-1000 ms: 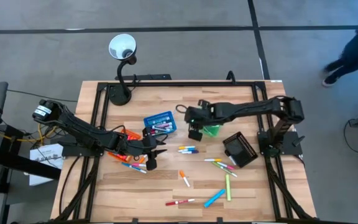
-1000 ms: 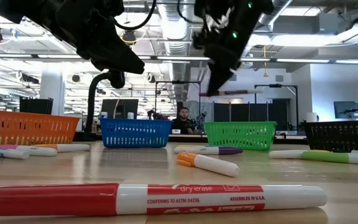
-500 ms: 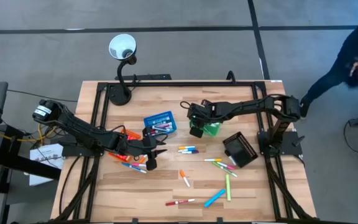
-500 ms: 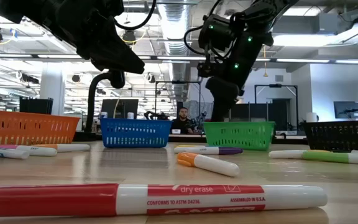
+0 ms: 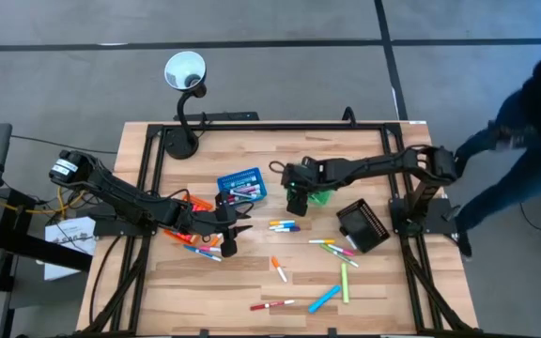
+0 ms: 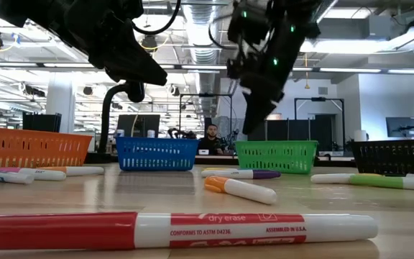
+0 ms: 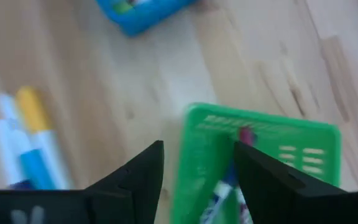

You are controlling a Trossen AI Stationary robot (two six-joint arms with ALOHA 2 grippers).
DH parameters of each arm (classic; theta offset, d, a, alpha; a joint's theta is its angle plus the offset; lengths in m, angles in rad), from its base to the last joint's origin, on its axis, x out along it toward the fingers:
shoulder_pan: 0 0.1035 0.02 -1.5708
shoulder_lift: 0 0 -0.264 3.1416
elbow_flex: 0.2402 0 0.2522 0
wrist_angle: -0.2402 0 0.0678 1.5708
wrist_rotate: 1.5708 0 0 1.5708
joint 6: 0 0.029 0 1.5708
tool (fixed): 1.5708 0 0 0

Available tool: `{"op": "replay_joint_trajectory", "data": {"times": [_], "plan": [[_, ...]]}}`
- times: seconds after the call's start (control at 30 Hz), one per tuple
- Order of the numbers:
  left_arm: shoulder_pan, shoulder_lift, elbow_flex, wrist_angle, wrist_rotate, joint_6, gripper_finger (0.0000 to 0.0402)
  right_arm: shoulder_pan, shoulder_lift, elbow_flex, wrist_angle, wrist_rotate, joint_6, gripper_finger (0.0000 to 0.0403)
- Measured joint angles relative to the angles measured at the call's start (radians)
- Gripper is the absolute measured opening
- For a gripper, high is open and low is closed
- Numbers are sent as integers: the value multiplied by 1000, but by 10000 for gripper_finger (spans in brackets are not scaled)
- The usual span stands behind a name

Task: Pick & Place Markers
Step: Put the small violet highlighter pen into the black basket

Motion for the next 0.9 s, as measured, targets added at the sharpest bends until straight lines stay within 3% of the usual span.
{"op": "replay_joint_trajectory", "data": {"times": [0.2, 0.5, 0.9], "plan": [[0, 0, 0, 0, 0, 0, 126, 138, 0, 48, 4, -36, 28, 175], [0, 0, 0, 0, 0, 0, 126, 302, 43, 7, 72, -33, 105, 154], [0, 0, 1, 8, 3, 0, 126, 323, 217, 10, 108, -21, 117, 118]]}}
